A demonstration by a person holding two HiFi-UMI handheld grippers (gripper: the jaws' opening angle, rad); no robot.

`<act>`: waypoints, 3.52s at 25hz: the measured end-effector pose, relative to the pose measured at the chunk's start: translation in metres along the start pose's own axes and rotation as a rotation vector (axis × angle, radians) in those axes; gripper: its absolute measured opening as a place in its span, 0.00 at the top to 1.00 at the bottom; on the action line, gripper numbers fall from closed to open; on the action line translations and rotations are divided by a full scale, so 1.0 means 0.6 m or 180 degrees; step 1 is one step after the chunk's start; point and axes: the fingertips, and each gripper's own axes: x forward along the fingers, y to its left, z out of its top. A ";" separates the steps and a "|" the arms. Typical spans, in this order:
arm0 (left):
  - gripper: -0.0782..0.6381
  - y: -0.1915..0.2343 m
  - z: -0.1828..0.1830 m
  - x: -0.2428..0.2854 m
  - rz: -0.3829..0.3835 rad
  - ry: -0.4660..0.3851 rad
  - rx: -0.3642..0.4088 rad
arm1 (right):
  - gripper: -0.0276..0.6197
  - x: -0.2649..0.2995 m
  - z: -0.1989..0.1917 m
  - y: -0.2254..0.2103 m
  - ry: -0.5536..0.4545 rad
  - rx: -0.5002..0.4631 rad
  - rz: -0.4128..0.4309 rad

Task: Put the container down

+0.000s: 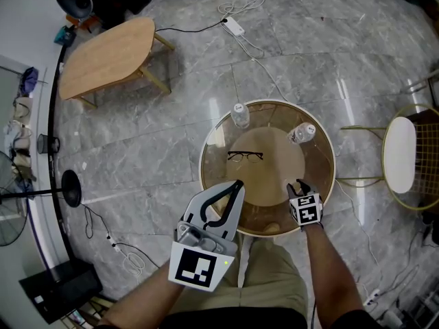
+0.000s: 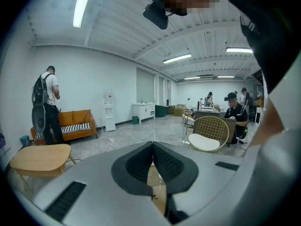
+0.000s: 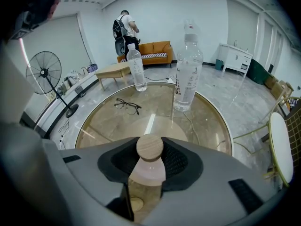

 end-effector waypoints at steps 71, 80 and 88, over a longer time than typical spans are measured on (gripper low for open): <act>0.87 -0.032 0.183 -0.175 0.0462 -0.0572 -0.0314 | 0.94 -0.371 0.175 0.108 -0.0925 -0.0658 0.0360; 0.87 -0.045 0.215 -0.198 0.0362 -0.0607 -0.0341 | 0.94 -0.456 0.223 0.132 -0.1153 -0.0635 0.0395; 0.87 -0.060 0.239 -0.208 0.0357 -0.0677 -0.0378 | 0.94 -0.523 0.251 0.132 -0.1402 -0.0544 0.0422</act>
